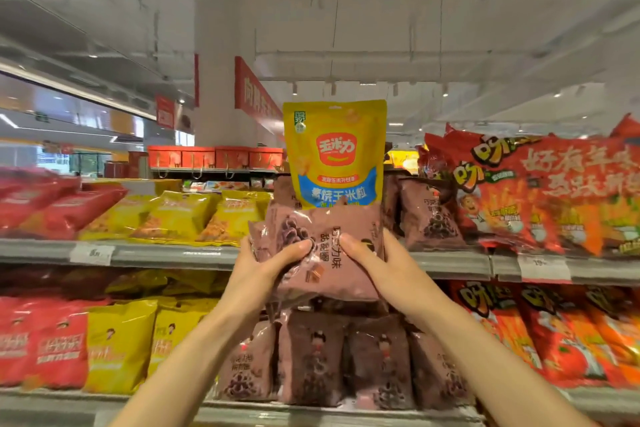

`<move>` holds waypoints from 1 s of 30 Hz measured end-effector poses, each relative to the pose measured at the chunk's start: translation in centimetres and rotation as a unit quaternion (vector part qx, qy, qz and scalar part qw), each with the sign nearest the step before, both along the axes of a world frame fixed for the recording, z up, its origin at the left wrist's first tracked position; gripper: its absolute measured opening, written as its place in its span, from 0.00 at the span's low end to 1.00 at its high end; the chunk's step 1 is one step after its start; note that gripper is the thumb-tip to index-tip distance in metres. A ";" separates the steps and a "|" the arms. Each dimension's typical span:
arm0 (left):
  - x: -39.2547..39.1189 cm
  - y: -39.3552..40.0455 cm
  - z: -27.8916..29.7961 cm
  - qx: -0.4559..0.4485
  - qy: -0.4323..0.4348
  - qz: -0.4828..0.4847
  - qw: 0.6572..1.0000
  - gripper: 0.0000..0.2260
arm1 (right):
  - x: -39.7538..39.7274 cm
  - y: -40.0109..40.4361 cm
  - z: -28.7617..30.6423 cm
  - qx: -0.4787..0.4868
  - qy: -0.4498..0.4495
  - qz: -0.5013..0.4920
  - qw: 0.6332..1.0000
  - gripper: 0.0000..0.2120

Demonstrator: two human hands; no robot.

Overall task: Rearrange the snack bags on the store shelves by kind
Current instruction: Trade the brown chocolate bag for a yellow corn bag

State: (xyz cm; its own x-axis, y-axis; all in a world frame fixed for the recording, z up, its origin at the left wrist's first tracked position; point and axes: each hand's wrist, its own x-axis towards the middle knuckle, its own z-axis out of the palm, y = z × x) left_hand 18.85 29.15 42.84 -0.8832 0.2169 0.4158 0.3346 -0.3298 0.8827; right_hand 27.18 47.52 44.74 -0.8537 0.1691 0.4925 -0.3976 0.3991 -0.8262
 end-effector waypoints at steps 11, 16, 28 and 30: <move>-4.0 -2.8 1.0 0.008 0.013 0.042 0.999 0.34 | -4.9 1.6 3.9 0.002 0.074 -0.155 0.985 0.38; -5.2 -4.3 0.9 0.011 0.020 0.101 0.995 0.38 | -9.1 3.7 4.5 0.045 0.019 -0.247 0.968 0.51; -6.7 -5.7 0.5 0.008 0.022 0.131 0.991 0.39 | -13.4 6.1 4.6 -0.052 0.011 -0.161 0.986 0.52; -6.7 -5.9 0.5 0.003 0.019 0.136 0.990 0.37 | -13.1 6.1 4.8 -0.043 0.036 -0.149 0.987 0.29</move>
